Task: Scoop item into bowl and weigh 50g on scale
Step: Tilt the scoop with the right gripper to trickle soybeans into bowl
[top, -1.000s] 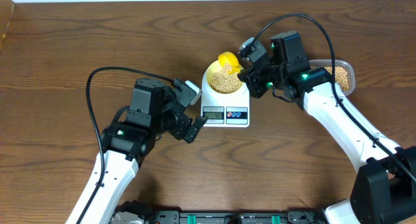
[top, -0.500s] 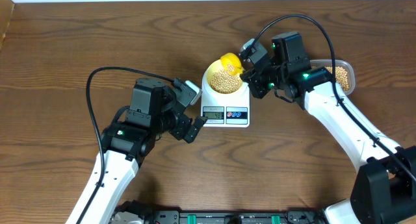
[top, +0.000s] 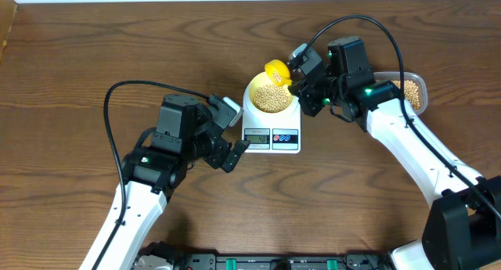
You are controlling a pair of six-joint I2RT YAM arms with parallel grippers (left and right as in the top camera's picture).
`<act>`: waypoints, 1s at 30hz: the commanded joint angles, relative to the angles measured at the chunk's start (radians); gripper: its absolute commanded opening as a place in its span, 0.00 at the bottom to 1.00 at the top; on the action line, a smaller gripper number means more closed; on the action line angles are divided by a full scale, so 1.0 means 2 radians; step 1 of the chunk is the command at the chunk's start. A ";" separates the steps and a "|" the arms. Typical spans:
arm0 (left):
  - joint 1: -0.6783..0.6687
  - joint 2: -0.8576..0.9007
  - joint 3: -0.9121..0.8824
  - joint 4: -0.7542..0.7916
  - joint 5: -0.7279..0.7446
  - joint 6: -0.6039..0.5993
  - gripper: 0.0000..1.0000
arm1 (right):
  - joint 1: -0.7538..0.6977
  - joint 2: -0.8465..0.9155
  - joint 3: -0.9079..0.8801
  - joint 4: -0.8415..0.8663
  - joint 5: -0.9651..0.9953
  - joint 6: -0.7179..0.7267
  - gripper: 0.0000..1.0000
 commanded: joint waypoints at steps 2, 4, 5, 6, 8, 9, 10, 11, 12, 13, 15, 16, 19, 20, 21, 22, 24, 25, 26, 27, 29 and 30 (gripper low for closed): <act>0.002 -0.003 0.002 0.001 0.002 0.001 0.98 | -0.004 0.004 0.001 0.001 -0.004 -0.004 0.01; 0.002 -0.003 0.002 0.001 0.002 0.001 0.98 | -0.004 0.004 0.001 0.001 -0.004 -0.004 0.01; 0.002 -0.003 0.002 0.001 0.002 0.001 0.98 | -0.005 0.004 0.001 0.001 -0.004 -0.004 0.01; 0.002 -0.003 0.002 0.001 0.002 0.001 0.98 | -0.005 0.004 0.001 0.001 -0.004 -0.004 0.01; 0.002 -0.003 0.002 0.001 0.002 0.001 0.98 | -0.005 0.004 0.001 0.001 -0.004 -0.004 0.01; 0.002 -0.003 0.002 0.001 0.002 0.001 0.98 | -0.005 0.004 0.001 0.001 -0.004 -0.004 0.01; 0.002 -0.003 0.002 0.001 0.002 0.001 0.98 | -0.005 0.004 0.001 0.001 -0.004 -0.004 0.01; 0.002 -0.003 0.002 0.001 0.002 0.001 0.98 | -0.005 0.004 0.001 0.001 -0.004 -0.004 0.01; 0.002 -0.003 0.002 0.001 0.002 0.001 0.98 | -0.005 0.004 0.001 0.001 -0.004 -0.004 0.01; 0.002 -0.003 0.002 0.001 0.002 0.001 0.98 | -0.005 0.004 0.001 0.001 -0.004 -0.004 0.01; 0.002 -0.003 0.002 0.001 0.002 0.001 0.98 | -0.005 0.004 0.001 0.001 -0.004 -0.004 0.01; 0.002 -0.003 0.002 0.001 0.002 0.001 0.98 | -0.005 0.004 0.001 0.001 -0.004 -0.004 0.01; 0.002 -0.003 0.002 0.001 0.002 0.001 0.98 | -0.005 0.004 0.001 0.001 -0.004 -0.004 0.01; 0.002 -0.003 0.002 0.001 0.002 0.001 0.98 | -0.005 0.004 0.001 0.001 -0.004 -0.004 0.01; 0.002 -0.003 0.002 0.001 0.002 0.001 0.98 | -0.005 0.004 0.001 0.001 -0.004 -0.004 0.01; 0.002 -0.003 0.002 0.001 0.002 0.001 0.98 | -0.005 0.004 0.001 0.001 -0.004 -0.004 0.01; 0.002 -0.003 0.002 0.001 0.002 0.001 0.98 | -0.005 0.004 0.001 0.001 -0.004 -0.004 0.01; 0.002 -0.003 0.002 0.001 0.002 0.001 0.98 | -0.005 0.004 0.001 0.001 -0.004 -0.004 0.01; 0.002 -0.003 0.002 0.001 0.002 0.001 0.98 | -0.005 0.004 0.001 0.001 -0.004 -0.004 0.01; 0.002 -0.003 0.002 0.001 0.002 0.001 0.98 | -0.005 0.004 0.001 0.001 -0.004 -0.004 0.01; 0.002 -0.003 0.002 0.001 0.002 0.001 0.98 | -0.005 0.004 0.001 0.001 -0.010 -0.004 0.01; 0.002 -0.003 0.002 0.001 0.002 0.001 0.98 | -0.004 0.004 0.001 0.002 -0.020 -0.004 0.01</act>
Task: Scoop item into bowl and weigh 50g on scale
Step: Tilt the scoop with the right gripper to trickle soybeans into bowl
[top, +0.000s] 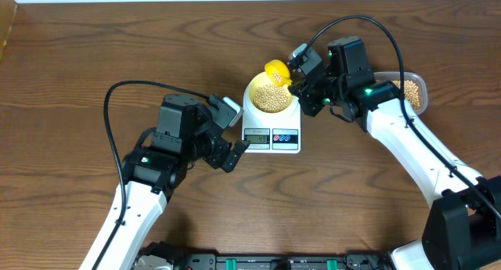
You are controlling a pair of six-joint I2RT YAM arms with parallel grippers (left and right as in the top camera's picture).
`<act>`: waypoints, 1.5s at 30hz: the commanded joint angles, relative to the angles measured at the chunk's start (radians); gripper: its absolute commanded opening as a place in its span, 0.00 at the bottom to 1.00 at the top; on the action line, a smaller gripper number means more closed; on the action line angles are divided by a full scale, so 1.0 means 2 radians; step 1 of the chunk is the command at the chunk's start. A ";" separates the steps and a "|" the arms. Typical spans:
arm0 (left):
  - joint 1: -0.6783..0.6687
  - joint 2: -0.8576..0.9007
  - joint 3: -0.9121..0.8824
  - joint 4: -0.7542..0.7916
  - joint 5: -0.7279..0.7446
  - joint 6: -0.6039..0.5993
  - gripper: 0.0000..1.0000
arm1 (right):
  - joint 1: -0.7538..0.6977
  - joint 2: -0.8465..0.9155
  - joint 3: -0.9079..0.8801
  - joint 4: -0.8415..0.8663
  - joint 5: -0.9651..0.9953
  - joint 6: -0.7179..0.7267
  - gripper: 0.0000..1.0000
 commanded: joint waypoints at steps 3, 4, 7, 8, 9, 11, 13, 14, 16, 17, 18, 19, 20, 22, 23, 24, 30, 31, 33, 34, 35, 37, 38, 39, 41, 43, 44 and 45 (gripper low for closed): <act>0.002 -0.003 0.002 0.001 0.002 0.001 0.98 | -0.004 0.004 0.001 -0.004 -0.026 -0.005 0.01; 0.002 -0.003 0.002 0.001 0.002 0.001 0.98 | -0.004 0.004 0.001 -0.006 -0.016 -0.005 0.01; 0.002 -0.003 0.002 0.001 0.002 0.001 0.98 | -0.006 0.004 0.001 -0.002 0.017 -0.004 0.01; 0.002 -0.003 0.002 0.001 0.002 0.001 0.98 | -0.006 0.004 0.001 0.004 0.012 -0.004 0.01; 0.002 -0.003 0.002 0.001 0.002 0.001 0.98 | -0.006 0.004 0.001 0.009 0.000 -0.004 0.01; 0.002 -0.003 0.002 0.001 0.002 0.001 0.98 | -0.006 0.004 0.001 0.002 -0.012 -0.005 0.01; 0.002 -0.003 0.002 0.001 0.002 0.001 0.98 | -0.008 0.004 0.001 -0.011 0.006 -0.006 0.01; 0.002 -0.003 0.002 0.001 0.002 0.001 0.98 | -0.008 0.004 0.001 -0.010 0.006 -0.006 0.01; 0.002 -0.003 0.002 0.001 0.002 0.001 0.98 | -0.008 0.004 0.001 -0.001 -0.011 -0.006 0.01; 0.002 -0.003 0.002 0.001 0.002 0.001 0.98 | -0.007 0.004 0.001 -0.002 -0.015 -0.006 0.01; 0.002 -0.003 0.002 0.001 0.002 0.001 0.98 | -0.007 0.004 0.001 -0.005 -0.013 -0.006 0.01; 0.002 -0.003 0.002 0.001 0.002 0.001 0.98 | -0.008 0.004 0.001 -0.009 -0.010 -0.006 0.01; 0.002 -0.003 0.002 0.001 0.002 0.001 0.98 | -0.009 0.004 0.001 -0.008 -0.011 -0.006 0.01; 0.002 -0.003 0.002 0.001 0.002 0.001 0.98 | -0.009 0.004 0.001 0.002 -0.013 -0.004 0.01; 0.002 -0.003 0.002 0.001 0.002 0.001 0.98 | -0.009 0.004 0.001 0.003 -0.013 -0.005 0.01; 0.002 -0.003 0.002 0.001 0.002 0.001 0.98 | -0.009 0.004 0.001 0.002 -0.013 -0.005 0.01; 0.002 -0.003 0.002 0.001 0.002 0.001 0.98 | -0.009 0.004 0.001 0.004 -0.012 -0.005 0.01; 0.002 -0.003 0.002 0.001 0.002 0.001 0.98 | -0.009 0.004 0.001 -0.002 -0.009 -0.006 0.01; 0.002 -0.003 0.002 0.001 0.002 0.001 0.98 | -0.010 0.006 0.001 0.000 -0.012 -0.004 0.01; 0.002 -0.003 0.002 0.001 0.002 0.001 0.98 | -0.010 0.006 0.001 0.003 -0.020 -0.004 0.01; 0.002 -0.003 0.002 0.001 0.002 0.001 0.98 | -0.009 0.006 0.001 0.003 -0.027 -0.005 0.01; 0.002 -0.003 0.002 0.001 0.002 0.001 0.98 | -0.009 0.006 0.001 -0.012 -0.022 -0.008 0.01; 0.002 -0.003 0.002 0.001 0.002 0.001 0.98 | -0.010 0.007 0.001 -0.014 -0.021 -0.008 0.01; 0.002 -0.003 0.002 0.001 0.002 0.001 0.98 | -0.011 0.007 0.001 -0.008 -0.023 -0.008 0.01; 0.002 -0.003 0.002 0.001 0.002 0.001 0.98 | -0.010 0.007 0.001 0.005 -0.043 -0.008 0.01; 0.002 -0.003 0.002 0.001 0.002 0.001 0.98 | -0.009 0.007 0.001 -0.005 -0.032 -0.009 0.01; 0.002 -0.003 0.002 0.001 0.002 0.001 0.98 | -0.009 0.007 0.001 -0.010 -0.022 -0.008 0.01; 0.002 -0.003 0.002 0.001 0.002 0.001 0.98 | -0.010 0.007 0.001 -0.010 -0.014 -0.008 0.01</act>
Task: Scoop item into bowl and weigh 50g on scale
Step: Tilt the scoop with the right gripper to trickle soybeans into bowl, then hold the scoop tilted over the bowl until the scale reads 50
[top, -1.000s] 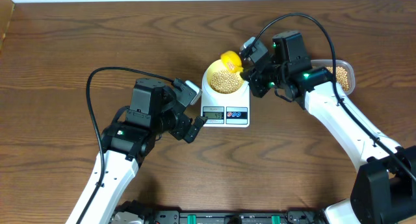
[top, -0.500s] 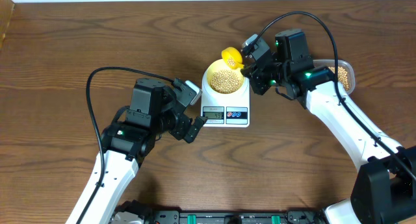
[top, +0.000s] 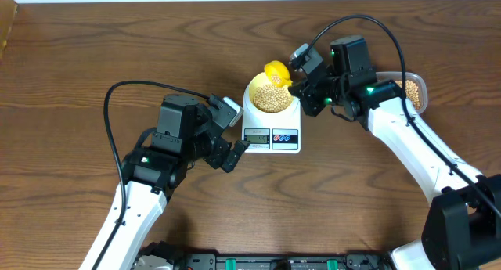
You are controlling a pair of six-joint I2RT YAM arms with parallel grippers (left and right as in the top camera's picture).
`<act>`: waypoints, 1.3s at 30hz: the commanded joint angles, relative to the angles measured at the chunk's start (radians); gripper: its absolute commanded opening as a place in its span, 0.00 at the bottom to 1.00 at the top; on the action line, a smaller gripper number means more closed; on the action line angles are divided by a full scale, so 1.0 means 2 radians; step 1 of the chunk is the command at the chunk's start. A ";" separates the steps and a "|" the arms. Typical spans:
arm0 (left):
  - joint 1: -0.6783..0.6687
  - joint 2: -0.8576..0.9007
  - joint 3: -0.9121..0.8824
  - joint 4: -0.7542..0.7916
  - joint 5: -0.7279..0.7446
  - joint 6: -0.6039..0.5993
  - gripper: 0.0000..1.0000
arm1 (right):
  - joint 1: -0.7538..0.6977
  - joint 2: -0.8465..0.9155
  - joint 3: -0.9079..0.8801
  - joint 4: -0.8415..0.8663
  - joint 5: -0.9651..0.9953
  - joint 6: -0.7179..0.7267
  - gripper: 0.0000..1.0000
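Observation:
A white scale (top: pixel 272 133) stands mid-table with a white bowl (top: pixel 271 95) of pale beans on it. My right gripper (top: pixel 296 78) is shut on a yellow scoop (top: pixel 276 72), which hangs tilted over the bowl's far right rim. The scale's display (top: pixel 257 136) is too small to read. My left gripper (top: pixel 235 133) is open, just left of the scale at the table surface, holding nothing.
A clear container of beans (top: pixel 412 91) lies behind the right arm at the right side. Black cables loop above both arms. The table's near edge carries a black rail.
The right gripper and yellow scoop have shifted very slightly up and away over the bowl's rim. The left arm has not moved.
At both earlier moments the right gripper held the yellow scoop tilted over the bean-filled bowl on the scale, and the left gripper stood open beside the scale. Now the scoop sits marginally higher; nothing else differs.

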 commanded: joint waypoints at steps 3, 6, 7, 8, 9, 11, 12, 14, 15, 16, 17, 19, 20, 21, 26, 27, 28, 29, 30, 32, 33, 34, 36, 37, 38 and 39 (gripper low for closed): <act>0.002 -0.003 0.002 0.001 0.002 0.001 0.98 | -0.002 0.004 0.001 0.014 -0.006 -0.004 0.01; 0.002 -0.003 0.002 0.001 0.002 0.001 0.98 | -0.002 0.004 0.001 -0.004 0.013 -0.004 0.01; 0.002 -0.003 0.002 0.001 0.002 0.001 0.98 | -0.002 0.005 0.001 -0.002 0.014 -0.002 0.01; 0.002 -0.003 0.002 0.001 0.002 0.001 0.98 | -0.002 0.006 0.001 0.006 0.008 -0.002 0.01; 0.002 -0.003 0.002 0.001 0.002 0.001 0.98 | -0.002 0.006 0.001 0.013 -0.002 -0.002 0.01; 0.002 -0.003 0.002 0.001 0.002 0.001 0.98 | 0.000 0.006 0.001 0.006 0.000 -0.003 0.01; 0.002 -0.003 0.002 0.001 0.002 0.001 0.98 | 0.000 0.006 0.001 -0.003 0.010 -0.002 0.01; 0.002 -0.003 0.002 0.001 0.002 0.001 0.98 | -0.001 0.006 0.001 -0.005 0.020 -0.002 0.01; 0.002 -0.003 0.002 0.001 0.002 0.001 0.98 | -0.001 0.007 0.001 0.005 0.011 0.002 0.01; 0.002 -0.003 0.002 0.001 0.002 0.001 0.98 | -0.001 0.007 0.001 0.008 0.003 0.001 0.01; 0.002 -0.003 0.002 0.001 0.002 0.001 0.98 | 0.000 0.007 0.001 0.002 0.003 0.000 0.01; 0.002 -0.003 0.002 0.001 0.002 0.001 0.98 | -0.001 0.007 0.001 -0.021 0.024 -0.002 0.01; 0.002 -0.003 0.002 0.001 0.002 0.001 0.98 | -0.002 0.007 0.001 -0.021 0.028 0.000 0.01; 0.002 -0.003 0.002 0.001 0.002 0.001 0.98 | -0.001 0.009 0.001 -0.013 0.024 0.001 0.01; 0.002 -0.003 0.002 0.001 0.002 0.001 0.98 | -0.002 0.009 0.001 -0.010 0.026 0.002 0.01; 0.002 -0.003 0.002 0.001 0.002 0.001 0.98 | -0.002 0.009 0.001 -0.002 0.023 0.002 0.01; 0.002 -0.003 0.002 0.001 0.002 0.001 0.98 | -0.002 0.009 0.001 0.009 0.016 0.003 0.01; 0.002 -0.003 0.002 0.001 0.002 0.001 0.98 | -0.001 0.009 0.001 0.013 0.010 0.002 0.01; 0.002 -0.003 0.002 0.001 0.002 0.001 0.98 | -0.001 0.009 0.001 0.011 0.010 0.001 0.01; 0.002 -0.003 0.002 0.001 0.002 0.001 0.98 | -0.002 0.009 0.001 0.002 0.015 0.001 0.01; 0.002 -0.003 0.002 0.001 0.002 0.001 0.98 | -0.002 0.009 0.001 0.003 0.015 0.002 0.01; 0.002 -0.003 0.002 0.001 0.002 0.001 0.98 | -0.002 0.009 0.001 0.006 0.015 0.001 0.01; 0.002 -0.003 0.002 0.001 0.002 0.001 0.98 | -0.002 0.009 0.001 0.006 0.015 0.001 0.01; 0.002 -0.003 0.002 0.001 0.002 0.001 0.98 | -0.002 0.009 0.001 0.005 0.015 0.001 0.01; 0.002 -0.003 0.002 0.001 0.002 0.001 0.98 | -0.002 0.009 0.001 0.004 0.015 0.001 0.01; 0.002 -0.003 0.002 0.001 0.002 0.001 0.98 | -0.002 0.009 0.001 0.005 0.015 0.002 0.01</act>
